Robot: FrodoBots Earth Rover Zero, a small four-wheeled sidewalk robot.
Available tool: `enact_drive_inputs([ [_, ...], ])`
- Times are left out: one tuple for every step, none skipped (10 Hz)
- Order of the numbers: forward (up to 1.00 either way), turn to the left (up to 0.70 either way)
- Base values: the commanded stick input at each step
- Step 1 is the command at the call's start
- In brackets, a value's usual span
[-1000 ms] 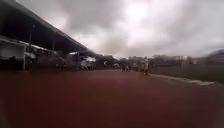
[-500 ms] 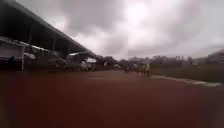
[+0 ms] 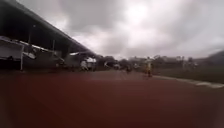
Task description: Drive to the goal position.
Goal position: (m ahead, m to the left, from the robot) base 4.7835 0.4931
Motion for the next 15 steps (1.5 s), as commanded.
enact_drive_inputs([
  [0.50, 0.02],
  [0.50, 0.02],
  [0.50, 0.02],
  [0.50, 0.02],
  [0.50, 0.02],
  [0.50, 0.02],
  [0.50, -0.48],
  [0.50, -0.48],
  [0.50, -0.48],
  [0.50, -0.48],
  [0.50, -0.48],
  [0.50, -0.11],
  [0.50, 0.00],
  [0.50, 0.02],
  [0.50, 0.02],
])
